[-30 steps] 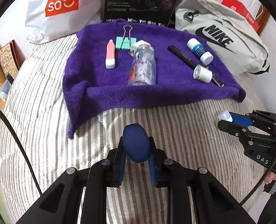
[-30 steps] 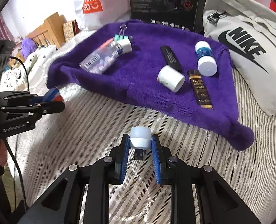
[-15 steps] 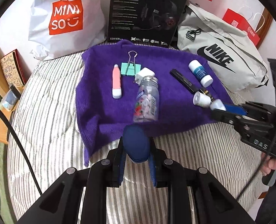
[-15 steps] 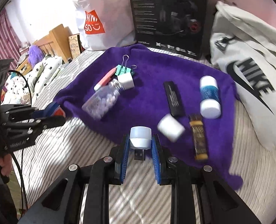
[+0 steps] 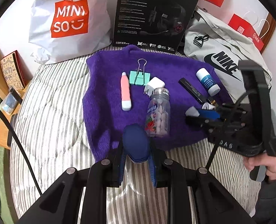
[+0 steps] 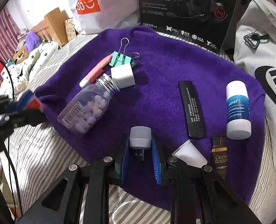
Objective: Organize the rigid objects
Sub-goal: 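Set the blue-lidded container beside the pink tube with the left gripper while the right gripper places the white plug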
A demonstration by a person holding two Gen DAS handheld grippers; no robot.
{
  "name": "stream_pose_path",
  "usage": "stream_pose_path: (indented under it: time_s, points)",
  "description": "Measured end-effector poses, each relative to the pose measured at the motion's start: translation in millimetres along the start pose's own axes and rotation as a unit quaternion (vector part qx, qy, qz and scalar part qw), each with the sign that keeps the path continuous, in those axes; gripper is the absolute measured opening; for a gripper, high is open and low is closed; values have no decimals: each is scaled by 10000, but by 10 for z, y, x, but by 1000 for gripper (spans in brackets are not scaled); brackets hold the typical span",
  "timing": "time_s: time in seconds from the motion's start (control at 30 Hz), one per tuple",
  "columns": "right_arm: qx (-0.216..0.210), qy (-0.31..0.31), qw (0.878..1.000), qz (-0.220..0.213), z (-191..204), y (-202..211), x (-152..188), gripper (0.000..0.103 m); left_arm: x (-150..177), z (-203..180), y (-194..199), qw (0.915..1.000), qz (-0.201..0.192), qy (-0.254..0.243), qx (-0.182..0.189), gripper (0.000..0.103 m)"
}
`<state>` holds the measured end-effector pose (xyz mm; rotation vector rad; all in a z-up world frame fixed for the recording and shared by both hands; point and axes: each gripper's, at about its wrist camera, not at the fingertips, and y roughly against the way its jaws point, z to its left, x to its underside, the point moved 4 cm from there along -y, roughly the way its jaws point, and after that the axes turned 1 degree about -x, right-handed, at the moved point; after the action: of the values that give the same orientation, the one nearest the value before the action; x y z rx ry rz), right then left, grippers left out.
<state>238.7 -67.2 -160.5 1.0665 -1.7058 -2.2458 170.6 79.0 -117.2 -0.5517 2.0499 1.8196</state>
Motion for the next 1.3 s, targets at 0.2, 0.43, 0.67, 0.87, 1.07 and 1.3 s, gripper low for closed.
stream_pose_path:
  time_s: [0.2, 0.43, 0.67, 0.87, 1.07, 1.3]
  points:
    - [-107, 65, 9999, -39, -34, 0, 7, 24, -142, 46, -98, 10000, 9, 34, 75, 21]
    - [-164, 63, 9998, -22, -23, 14, 11, 27, -280, 26, -315, 9998, 164, -41, 120, 21]
    - [-54, 70, 9999, 61, -68, 46, 51, 44, -282, 9, -523, 9993, 358, -130, 10, 21]
    - [-138, 21, 9999, 83, -98, 61, 65, 44, -275, 3, -649, 9987, 471, -178, -90, 21]
    - [-164, -37, 9998, 61, -108, 70, 69, 45, -279, -32, -684, 9983, 479, -305, -155, 21]
    - [-160, -31, 9999, 58, -152, 130, 101, 49, -262, -52, -690, 9979, 475, -385, -235, 21]
